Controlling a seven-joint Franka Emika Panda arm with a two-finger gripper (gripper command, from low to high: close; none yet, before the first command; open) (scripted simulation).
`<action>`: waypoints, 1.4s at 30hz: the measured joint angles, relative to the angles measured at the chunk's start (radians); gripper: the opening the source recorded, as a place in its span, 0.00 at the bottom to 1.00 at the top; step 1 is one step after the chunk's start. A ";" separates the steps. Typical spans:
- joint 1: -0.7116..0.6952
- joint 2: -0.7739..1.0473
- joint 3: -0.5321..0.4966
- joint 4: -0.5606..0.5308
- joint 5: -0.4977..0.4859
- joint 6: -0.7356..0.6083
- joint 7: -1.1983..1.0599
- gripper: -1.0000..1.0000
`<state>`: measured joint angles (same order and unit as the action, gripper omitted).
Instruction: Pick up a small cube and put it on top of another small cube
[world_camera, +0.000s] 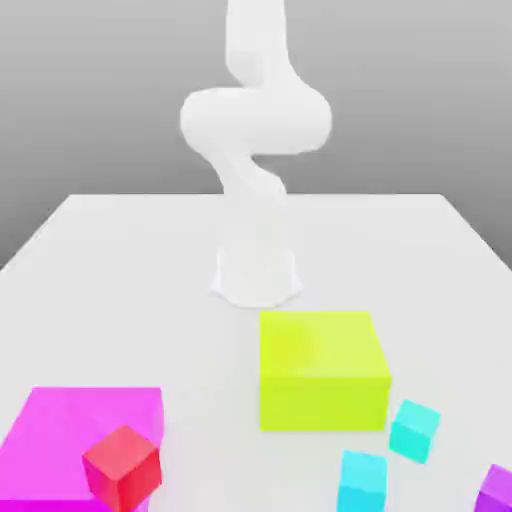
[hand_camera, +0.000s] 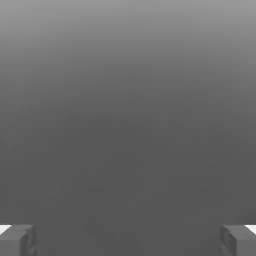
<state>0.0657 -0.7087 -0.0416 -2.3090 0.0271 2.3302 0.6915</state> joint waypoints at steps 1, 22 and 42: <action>0.027 0.039 -0.017 -0.004 0.013 0.013 -0.048 0.50; 0.328 0.796 -0.114 -0.081 0.199 0.271 -0.927 0.50; 0.331 1.098 -0.084 -0.088 0.103 0.450 -1.080 0.00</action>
<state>0.3968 0.3890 -0.1255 -2.3970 0.1300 2.7806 -0.3887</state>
